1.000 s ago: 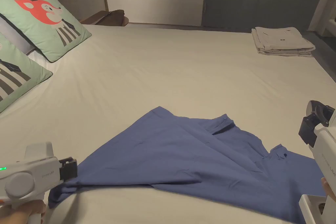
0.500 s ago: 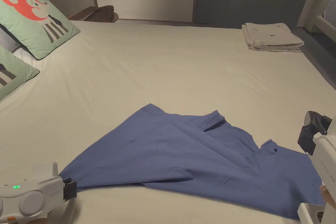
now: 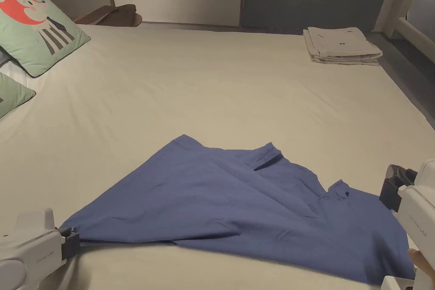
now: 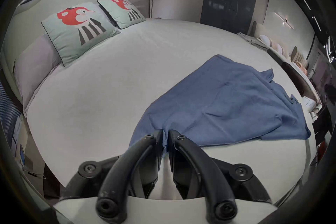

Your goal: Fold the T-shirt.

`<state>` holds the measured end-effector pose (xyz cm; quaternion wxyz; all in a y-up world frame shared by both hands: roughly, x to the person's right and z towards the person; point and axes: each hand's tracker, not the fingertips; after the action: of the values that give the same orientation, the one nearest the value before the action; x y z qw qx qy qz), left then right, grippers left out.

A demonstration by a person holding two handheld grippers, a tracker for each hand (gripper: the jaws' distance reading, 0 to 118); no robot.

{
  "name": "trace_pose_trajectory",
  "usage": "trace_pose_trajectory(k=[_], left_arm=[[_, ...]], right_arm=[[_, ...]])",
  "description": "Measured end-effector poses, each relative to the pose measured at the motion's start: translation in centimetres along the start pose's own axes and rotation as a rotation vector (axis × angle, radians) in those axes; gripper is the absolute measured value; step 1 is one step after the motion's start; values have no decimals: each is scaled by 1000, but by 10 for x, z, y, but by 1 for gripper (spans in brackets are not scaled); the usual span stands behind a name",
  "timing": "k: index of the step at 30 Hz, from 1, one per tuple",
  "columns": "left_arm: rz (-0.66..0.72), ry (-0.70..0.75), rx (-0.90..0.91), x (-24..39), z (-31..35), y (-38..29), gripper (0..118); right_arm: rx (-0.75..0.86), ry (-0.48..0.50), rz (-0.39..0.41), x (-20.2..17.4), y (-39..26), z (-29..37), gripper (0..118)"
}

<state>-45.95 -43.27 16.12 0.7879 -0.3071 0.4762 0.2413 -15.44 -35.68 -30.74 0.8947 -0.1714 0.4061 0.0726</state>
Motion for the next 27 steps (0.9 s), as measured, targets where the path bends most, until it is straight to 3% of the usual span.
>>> trace_pose_trajectory(k=[4, 5, 6, 8, 10, 14, 17, 21, 27], left_arm=[[5, -26, 33, 2, 5, 10, 5], [4, -32, 39, 2, 5, 12, 5], [7, -36, 46, 2, 6, 14, 5], [15, -45, 53, 0, 4, 19, 5], [23, -49, 57, -2, 1, 21, 5], [31, -52, 50, -3, -5, 21, 5], [32, -49, 41, -4, -12, 20, 5], [40, -44, 29, -5, -19, 19, 5], [39, -39, 11, -8, -24, 17, 5]], right_arm=[[-109, 67, -26, -11, 1, -49, 9], [-143, 84, -16, -17, 3, -62, 20], [-156, 100, -22, -24, 5, -75, 33], [-203, 145, -5, -34, 8, -113, 78], [-260, 199, 25, -56, 14, -150, 111], [-339, 282, 51, -94, 20, -202, 112], [-410, 306, 126, -112, 18, -240, 112], [-458, 300, 165, -137, 12, -271, 111], [-534, 326, 193, -150, 1, -291, 81]])
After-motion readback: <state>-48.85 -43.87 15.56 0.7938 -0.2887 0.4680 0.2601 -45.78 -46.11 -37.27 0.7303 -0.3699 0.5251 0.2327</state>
